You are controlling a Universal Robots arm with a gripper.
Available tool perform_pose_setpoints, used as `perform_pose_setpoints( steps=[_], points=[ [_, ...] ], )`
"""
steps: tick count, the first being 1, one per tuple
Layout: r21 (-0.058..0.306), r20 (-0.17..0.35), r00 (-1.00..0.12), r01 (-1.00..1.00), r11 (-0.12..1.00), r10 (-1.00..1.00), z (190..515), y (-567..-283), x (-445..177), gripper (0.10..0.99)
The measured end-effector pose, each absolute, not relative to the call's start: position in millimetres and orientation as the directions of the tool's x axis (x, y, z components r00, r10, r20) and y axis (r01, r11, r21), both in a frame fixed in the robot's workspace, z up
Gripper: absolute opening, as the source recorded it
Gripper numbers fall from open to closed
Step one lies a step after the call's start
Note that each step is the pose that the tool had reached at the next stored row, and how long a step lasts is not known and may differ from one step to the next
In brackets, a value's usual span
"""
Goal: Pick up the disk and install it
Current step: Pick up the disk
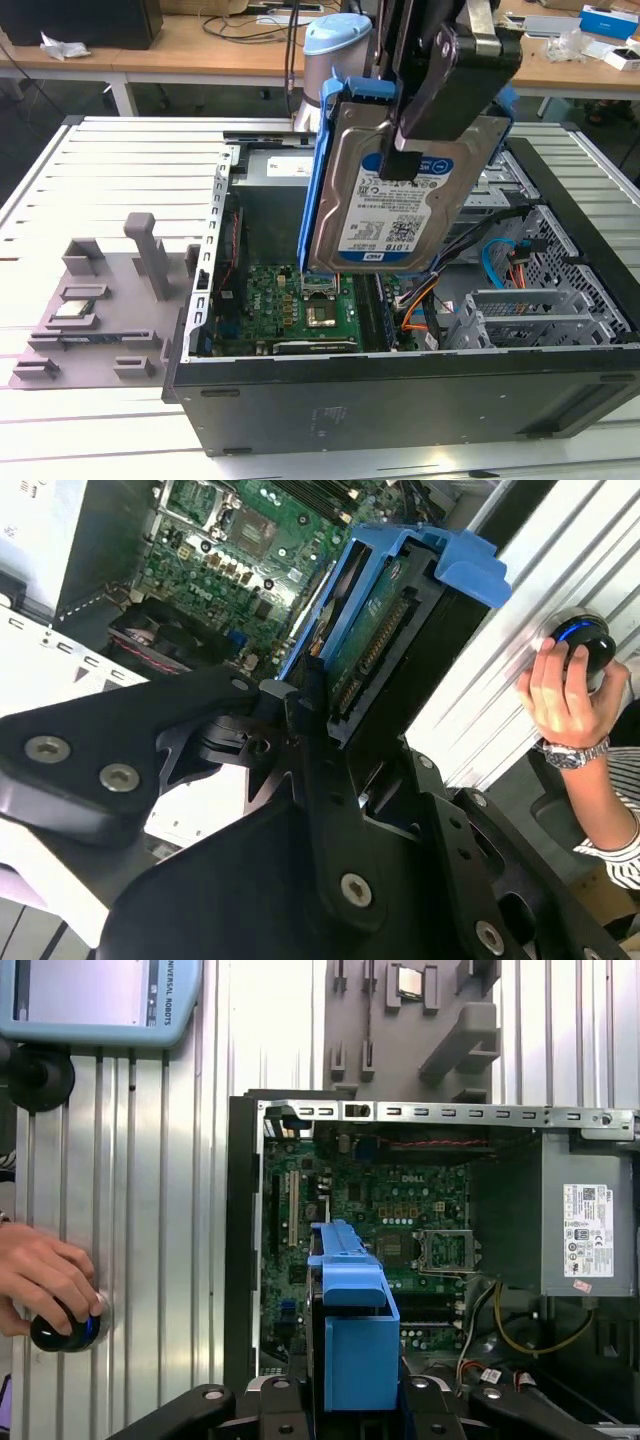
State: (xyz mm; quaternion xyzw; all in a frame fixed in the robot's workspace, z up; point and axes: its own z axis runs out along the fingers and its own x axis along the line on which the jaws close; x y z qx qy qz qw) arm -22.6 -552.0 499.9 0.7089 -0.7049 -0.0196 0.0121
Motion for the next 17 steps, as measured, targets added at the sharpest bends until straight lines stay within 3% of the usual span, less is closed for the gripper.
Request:
perform_pose_setpoints(
  steps=[4, 17],
  points=[
    [0.045, -0.011, 0.005, -0.999, -0.006, -1.000, 499.3, -564.9, -22.0, 0.361],
    [0.045, -0.011, 0.005, -0.999, -0.006, -1.000, 499.3, -565.1, 46.5, 0.361]
  ],
)
